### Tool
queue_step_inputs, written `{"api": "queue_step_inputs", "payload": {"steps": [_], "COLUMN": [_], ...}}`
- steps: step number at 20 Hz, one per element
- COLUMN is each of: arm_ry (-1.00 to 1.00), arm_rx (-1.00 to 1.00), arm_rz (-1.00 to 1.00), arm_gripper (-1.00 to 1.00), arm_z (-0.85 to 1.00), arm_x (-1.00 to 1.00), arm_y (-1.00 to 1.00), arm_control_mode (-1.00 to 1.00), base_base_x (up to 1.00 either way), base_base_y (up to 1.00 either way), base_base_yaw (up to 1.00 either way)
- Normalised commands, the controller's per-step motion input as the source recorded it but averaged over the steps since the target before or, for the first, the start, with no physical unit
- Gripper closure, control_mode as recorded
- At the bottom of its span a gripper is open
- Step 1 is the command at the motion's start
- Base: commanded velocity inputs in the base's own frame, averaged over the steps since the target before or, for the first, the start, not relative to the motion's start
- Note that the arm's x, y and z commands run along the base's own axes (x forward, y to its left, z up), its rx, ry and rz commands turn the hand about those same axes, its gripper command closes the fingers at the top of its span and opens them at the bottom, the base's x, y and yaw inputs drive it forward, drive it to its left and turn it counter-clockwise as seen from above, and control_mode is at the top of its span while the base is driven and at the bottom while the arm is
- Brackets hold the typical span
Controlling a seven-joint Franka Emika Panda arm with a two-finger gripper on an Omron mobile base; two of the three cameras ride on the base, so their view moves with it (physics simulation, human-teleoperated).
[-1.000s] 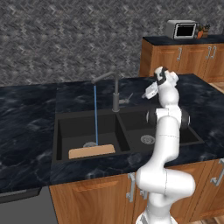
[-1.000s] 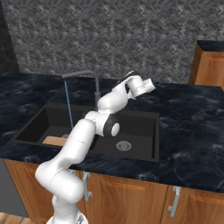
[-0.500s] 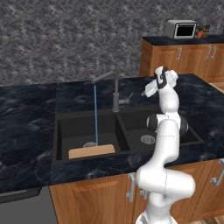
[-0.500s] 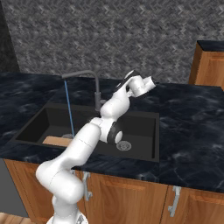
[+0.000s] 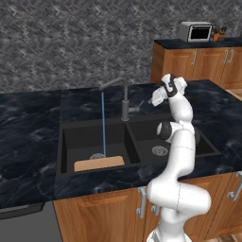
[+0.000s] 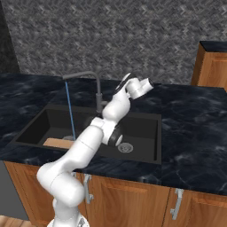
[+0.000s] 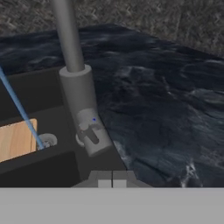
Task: Turn on the sink faucet with hot water and rinse the cutting board for ten seconds, then turn off the faucet. Push the cutting board to reach the water if necessary.
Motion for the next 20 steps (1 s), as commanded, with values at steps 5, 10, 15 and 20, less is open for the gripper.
{"api": "queue_step_inputs", "payload": {"steps": [5,10,15,20], "arm_ry": [0.03,0.02,0.00,0.00], "arm_rx": [0.00,0.00,0.00,0.00], "arm_rz": [0.09,0.05,0.00,0.00], "arm_gripper": [1.00,1.00,1.00,1.00], "arm_z": [0.00,0.00,0.00,0.00], "arm_x": [0.22,0.00,0.00,0.00], "arm_y": [0.00,0.00,0.00,0.00], "arm_control_mode": [-1.00,-1.00,-1.00,-1.00], "base_base_x": [0.00,0.00,0.00,0.00], "base_base_y": [0.00,0.00,0.00,0.00], "base_base_yaw": [0.00,0.00,0.00,0.00]}}
